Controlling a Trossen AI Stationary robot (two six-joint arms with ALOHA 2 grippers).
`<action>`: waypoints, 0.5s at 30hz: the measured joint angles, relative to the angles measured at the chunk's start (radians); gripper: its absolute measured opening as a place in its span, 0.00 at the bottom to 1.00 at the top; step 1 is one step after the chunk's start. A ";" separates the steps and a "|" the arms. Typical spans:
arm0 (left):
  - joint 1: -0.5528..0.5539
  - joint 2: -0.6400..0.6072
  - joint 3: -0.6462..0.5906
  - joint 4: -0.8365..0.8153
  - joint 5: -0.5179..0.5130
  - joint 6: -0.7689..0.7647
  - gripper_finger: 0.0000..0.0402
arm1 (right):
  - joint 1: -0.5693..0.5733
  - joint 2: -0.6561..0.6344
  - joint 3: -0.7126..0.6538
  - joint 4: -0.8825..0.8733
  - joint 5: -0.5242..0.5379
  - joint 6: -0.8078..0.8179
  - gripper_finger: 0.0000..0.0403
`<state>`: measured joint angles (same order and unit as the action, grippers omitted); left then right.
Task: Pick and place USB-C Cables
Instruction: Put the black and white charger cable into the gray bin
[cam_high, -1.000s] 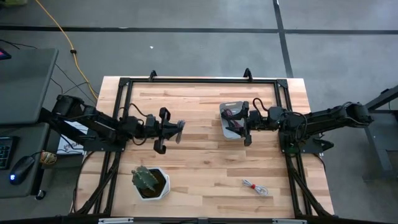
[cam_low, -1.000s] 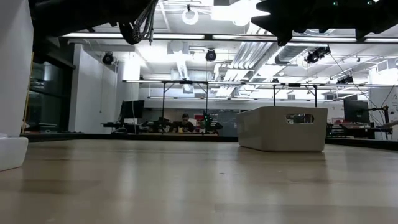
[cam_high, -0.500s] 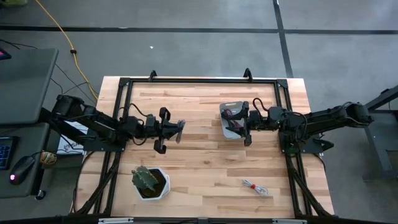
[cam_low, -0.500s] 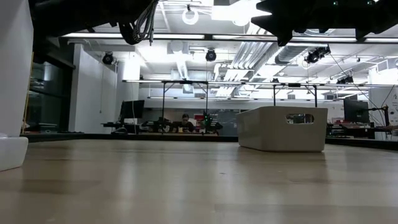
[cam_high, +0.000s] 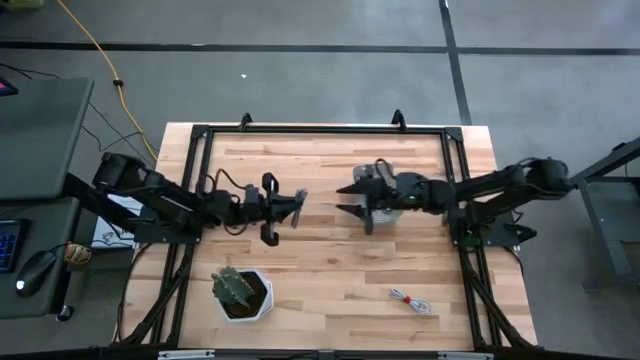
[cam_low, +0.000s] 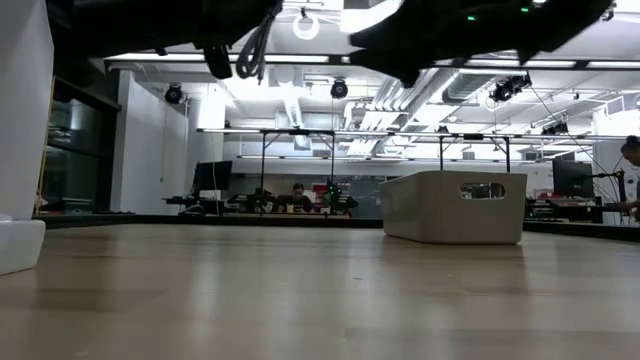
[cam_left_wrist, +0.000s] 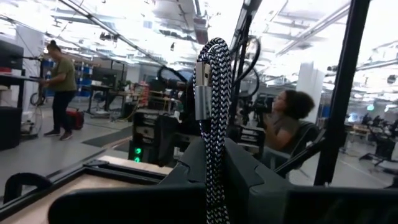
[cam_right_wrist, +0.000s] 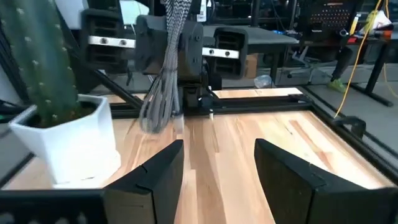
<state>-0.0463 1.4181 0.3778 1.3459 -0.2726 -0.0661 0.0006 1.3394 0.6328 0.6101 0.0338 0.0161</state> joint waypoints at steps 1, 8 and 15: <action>-0.005 0.013 0.010 -0.002 -0.009 0.006 0.00 | 0.000 0.028 0.025 0.000 0.000 -0.015 0.47; -0.027 0.077 0.070 -0.003 -0.024 0.018 0.00 | 0.000 0.196 0.179 -0.001 -0.143 -0.024 0.47; -0.036 0.079 0.075 -0.002 -0.027 0.029 0.00 | 0.000 0.269 0.253 0.000 -0.219 -0.001 0.47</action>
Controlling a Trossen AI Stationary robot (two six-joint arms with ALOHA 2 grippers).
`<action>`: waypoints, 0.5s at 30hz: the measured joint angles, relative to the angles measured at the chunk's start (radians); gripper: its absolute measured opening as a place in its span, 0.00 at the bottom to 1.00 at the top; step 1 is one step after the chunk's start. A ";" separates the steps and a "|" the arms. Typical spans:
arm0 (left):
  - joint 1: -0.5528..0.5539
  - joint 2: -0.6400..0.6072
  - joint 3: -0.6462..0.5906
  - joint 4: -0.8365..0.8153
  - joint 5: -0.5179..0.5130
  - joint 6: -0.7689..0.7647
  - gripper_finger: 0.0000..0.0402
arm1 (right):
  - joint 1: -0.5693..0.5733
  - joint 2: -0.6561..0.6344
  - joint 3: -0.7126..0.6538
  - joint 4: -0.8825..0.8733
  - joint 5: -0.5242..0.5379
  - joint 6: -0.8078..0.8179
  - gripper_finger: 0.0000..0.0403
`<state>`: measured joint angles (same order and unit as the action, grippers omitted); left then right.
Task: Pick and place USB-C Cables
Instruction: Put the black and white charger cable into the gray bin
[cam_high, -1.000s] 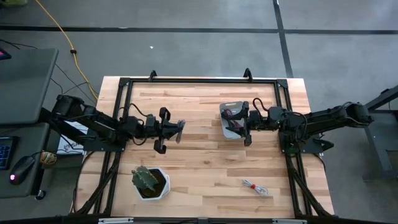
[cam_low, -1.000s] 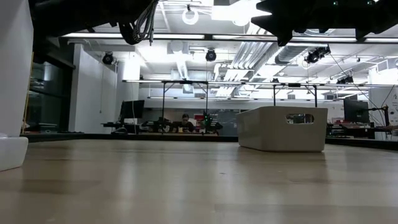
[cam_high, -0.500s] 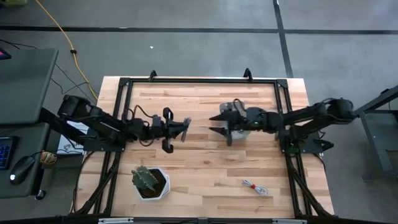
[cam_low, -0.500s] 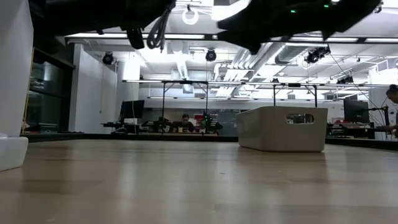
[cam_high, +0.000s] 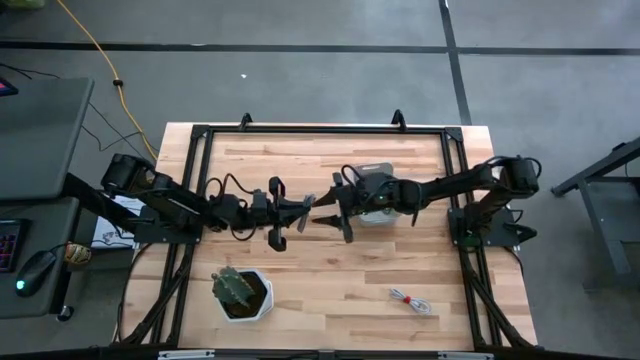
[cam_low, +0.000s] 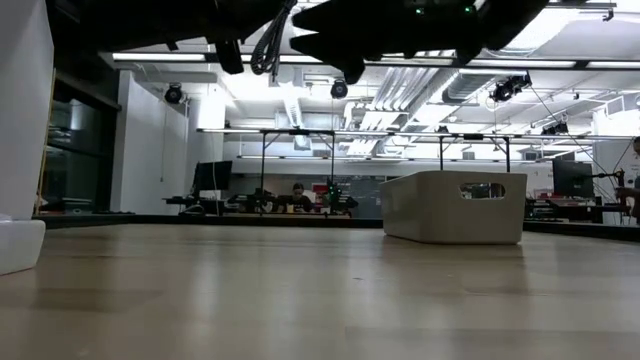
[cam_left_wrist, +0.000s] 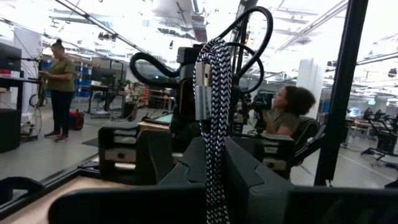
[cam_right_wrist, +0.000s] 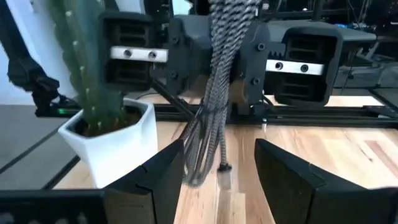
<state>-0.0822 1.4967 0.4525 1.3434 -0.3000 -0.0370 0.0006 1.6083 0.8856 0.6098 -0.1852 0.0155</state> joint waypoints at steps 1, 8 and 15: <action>0.000 0.000 0.000 0.000 0.000 0.004 0.00 | 0.000 0.008 0.011 0.000 0.000 0.007 0.47; -0.003 0.000 0.002 0.000 -0.001 0.007 0.00 | 0.000 0.034 0.051 0.000 -0.001 0.075 0.47; -0.004 0.000 0.002 0.001 -0.003 0.007 0.00 | 0.022 0.033 0.052 0.011 0.007 0.082 0.47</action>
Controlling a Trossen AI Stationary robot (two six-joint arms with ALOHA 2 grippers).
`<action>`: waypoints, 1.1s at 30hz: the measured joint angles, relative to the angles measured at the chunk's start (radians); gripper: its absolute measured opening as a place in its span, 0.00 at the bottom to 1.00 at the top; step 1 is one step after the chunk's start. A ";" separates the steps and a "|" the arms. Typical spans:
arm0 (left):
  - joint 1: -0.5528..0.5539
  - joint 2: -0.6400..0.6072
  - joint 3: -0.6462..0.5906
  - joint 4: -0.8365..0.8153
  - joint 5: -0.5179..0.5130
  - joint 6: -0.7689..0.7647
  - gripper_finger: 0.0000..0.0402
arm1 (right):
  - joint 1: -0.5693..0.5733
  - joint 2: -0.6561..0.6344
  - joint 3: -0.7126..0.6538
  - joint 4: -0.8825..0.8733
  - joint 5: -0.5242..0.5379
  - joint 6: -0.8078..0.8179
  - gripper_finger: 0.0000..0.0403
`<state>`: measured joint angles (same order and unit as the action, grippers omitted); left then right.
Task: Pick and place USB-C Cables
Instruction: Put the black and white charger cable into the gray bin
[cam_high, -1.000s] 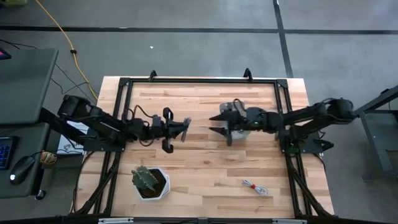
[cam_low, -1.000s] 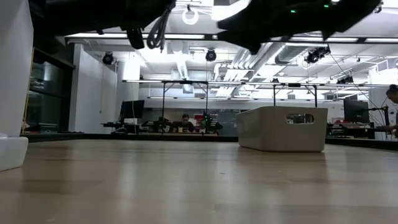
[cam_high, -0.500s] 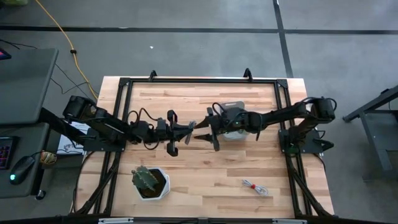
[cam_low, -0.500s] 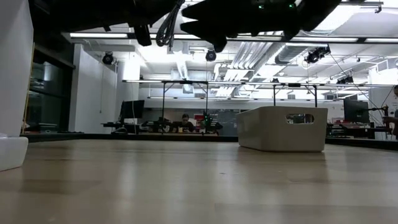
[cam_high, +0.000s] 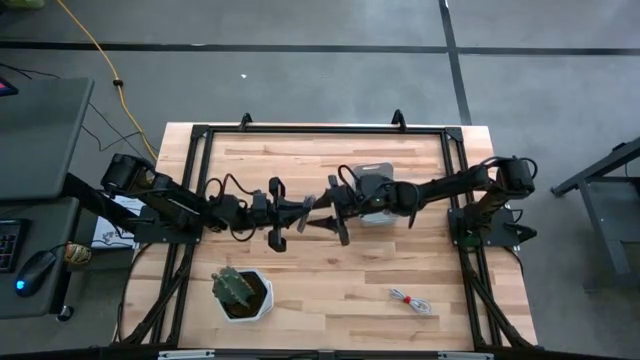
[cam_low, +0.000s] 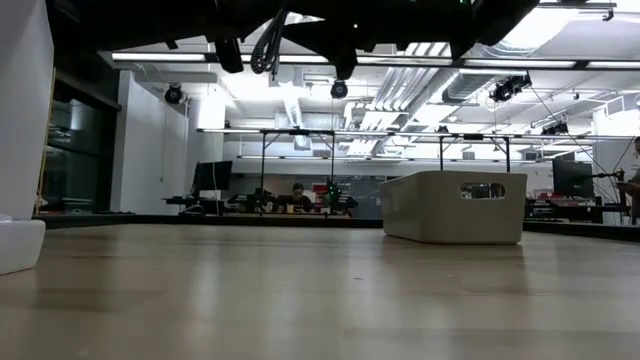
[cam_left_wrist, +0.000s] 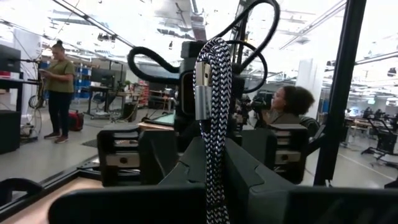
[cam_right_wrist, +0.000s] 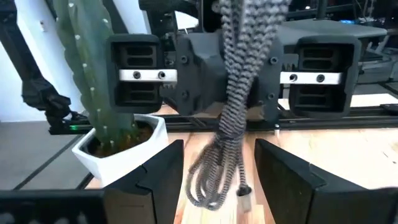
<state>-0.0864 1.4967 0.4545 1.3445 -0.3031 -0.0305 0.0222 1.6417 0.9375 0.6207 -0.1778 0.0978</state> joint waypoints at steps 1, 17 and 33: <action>0.000 0.000 0.000 0.000 0.000 0.000 0.00 | 0.001 0.000 0.000 0.008 0.004 0.006 0.47; -0.041 0.000 0.010 0.044 -0.080 0.014 0.00 | 0.007 -0.001 0.000 0.050 0.077 0.044 0.47; -0.047 0.115 0.091 0.053 -0.077 0.024 0.00 | 0.011 0.000 -0.003 0.027 0.050 0.051 0.47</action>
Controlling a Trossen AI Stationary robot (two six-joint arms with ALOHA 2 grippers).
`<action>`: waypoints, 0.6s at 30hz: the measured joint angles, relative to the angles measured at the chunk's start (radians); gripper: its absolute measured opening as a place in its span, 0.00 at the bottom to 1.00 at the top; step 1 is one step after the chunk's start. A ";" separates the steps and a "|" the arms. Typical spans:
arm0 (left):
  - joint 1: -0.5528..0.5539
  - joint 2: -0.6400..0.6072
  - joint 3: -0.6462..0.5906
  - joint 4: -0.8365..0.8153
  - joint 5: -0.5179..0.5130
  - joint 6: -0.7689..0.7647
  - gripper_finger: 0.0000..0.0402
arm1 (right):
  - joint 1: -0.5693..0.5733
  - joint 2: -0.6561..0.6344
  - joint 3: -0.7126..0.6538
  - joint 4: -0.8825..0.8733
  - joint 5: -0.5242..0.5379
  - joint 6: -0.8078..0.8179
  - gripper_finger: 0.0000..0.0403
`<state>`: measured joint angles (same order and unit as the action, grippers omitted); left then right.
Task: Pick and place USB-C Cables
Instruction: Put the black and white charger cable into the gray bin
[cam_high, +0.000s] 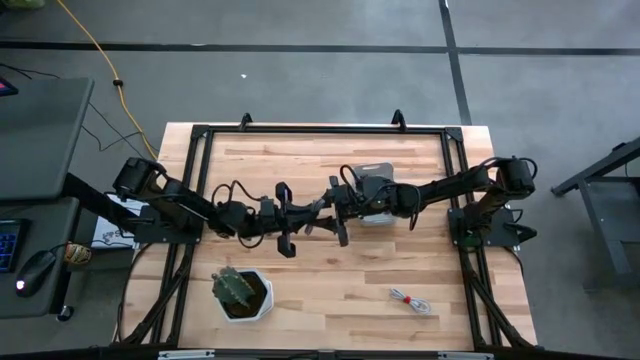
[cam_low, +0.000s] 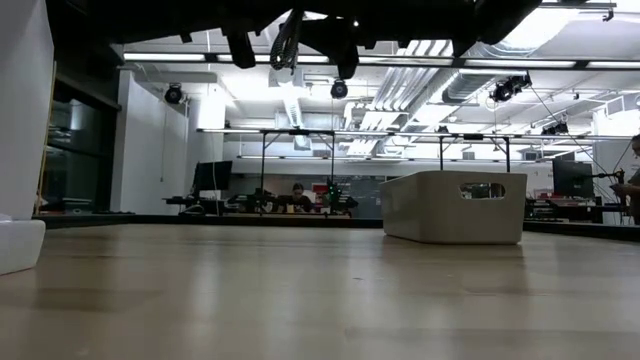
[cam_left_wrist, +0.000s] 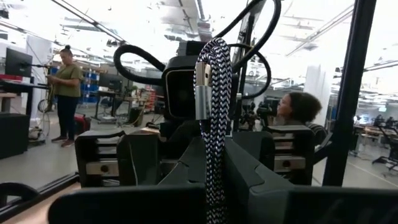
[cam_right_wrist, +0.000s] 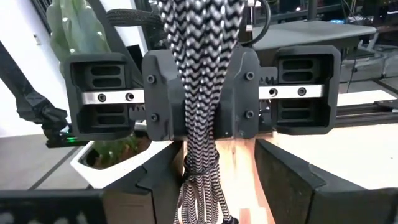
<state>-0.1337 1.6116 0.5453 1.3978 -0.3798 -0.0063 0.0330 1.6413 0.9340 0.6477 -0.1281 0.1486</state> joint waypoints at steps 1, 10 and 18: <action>0.000 0.000 0.000 0.001 0.000 0.000 0.00 | 0.000 0.000 0.000 0.001 0.001 -0.002 0.47; 0.001 0.000 0.000 -0.002 -0.010 -0.011 0.00 | 0.000 0.000 0.000 -0.001 0.000 -0.011 0.20; 0.003 0.000 0.000 -0.006 -0.014 -0.016 0.06 | -0.015 0.000 0.002 -0.017 -0.005 0.001 0.07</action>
<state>-0.1310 1.6112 0.5453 1.3922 -0.3935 -0.0227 0.0183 1.6413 0.9363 0.6305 -0.1329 0.1500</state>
